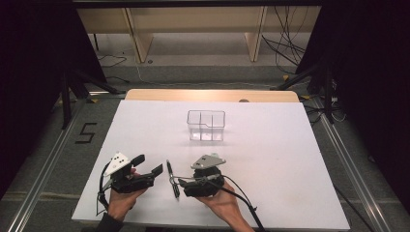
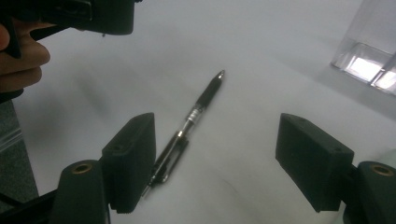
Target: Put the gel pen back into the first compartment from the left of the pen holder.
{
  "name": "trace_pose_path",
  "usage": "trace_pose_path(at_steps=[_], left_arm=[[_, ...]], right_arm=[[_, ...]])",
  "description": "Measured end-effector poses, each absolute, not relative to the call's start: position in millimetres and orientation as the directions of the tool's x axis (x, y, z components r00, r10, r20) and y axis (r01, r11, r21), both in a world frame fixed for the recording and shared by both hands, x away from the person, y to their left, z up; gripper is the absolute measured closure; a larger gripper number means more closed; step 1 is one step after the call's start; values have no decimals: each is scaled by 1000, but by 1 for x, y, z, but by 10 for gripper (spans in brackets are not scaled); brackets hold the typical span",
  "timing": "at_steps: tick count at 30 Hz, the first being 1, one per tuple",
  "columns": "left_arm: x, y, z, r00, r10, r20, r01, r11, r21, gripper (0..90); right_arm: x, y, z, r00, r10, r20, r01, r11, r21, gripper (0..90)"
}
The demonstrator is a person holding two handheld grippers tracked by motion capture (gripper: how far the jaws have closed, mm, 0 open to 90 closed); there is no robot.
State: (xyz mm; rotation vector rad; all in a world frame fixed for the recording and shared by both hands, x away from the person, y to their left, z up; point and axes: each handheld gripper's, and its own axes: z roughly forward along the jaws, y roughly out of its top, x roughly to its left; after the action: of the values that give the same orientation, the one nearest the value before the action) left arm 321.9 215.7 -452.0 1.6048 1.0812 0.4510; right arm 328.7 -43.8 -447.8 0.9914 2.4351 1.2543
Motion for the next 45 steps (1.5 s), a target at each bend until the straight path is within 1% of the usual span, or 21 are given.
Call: trace_pose_path(at_steps=[2,5,11,13,16,19,24,26,28,29,31,35,38,43,45], left_arm=[[322,218,-452,503,828,-247,407,25,913,146],[324,218,-452,500,829,-249,409,27,912,146],[325,217,-451,506,827,-243,403,22,915,146],[326,217,-451,506,826,-247,404,26,915,146],[326,217,-452,507,826,-245,403,25,915,146],[326,218,-452,504,826,-252,404,32,914,146],[326,218,-452,506,826,-250,405,29,914,146],[325,218,-451,507,825,-249,404,28,914,147],[326,218,-451,506,825,-250,404,29,914,148],[326,218,-451,506,825,-250,404,29,914,148],[325,218,-451,508,825,-249,403,28,915,148],[326,218,-451,507,825,-250,404,29,914,148],[326,218,-451,506,826,-250,404,29,914,149],[325,218,-451,506,825,-250,402,30,915,149],[325,218,-451,507,825,-249,401,30,916,149]], right_arm=[[327,-32,-451,-753,652,90,460,424,780,306],[322,-22,-456,-748,655,104,470,412,780,326],[315,-5,-470,-744,665,59,487,480,730,341],[314,0,-474,-748,664,25,473,506,721,350],[314,3,-478,-754,656,12,472,529,706,361],[315,6,-481,-752,659,19,487,536,690,392],[319,11,-482,-747,664,-4,492,557,669,459],[318,12,-482,-745,667,-5,496,559,665,469],[317,16,-483,-751,661,-19,488,574,657,492],[316,19,-484,-749,662,-33,486,583,651,518],[316,19,-484,-751,659,-38,484,590,646,530],[318,20,-487,-750,661,-32,495,593,635,577],[319,20,-487,-746,666,-15,508,583,634,593],[319,21,-487,-745,667,-23,505,586,634,632],[320,20,-486,-741,672,-11,517,580,630,658]])
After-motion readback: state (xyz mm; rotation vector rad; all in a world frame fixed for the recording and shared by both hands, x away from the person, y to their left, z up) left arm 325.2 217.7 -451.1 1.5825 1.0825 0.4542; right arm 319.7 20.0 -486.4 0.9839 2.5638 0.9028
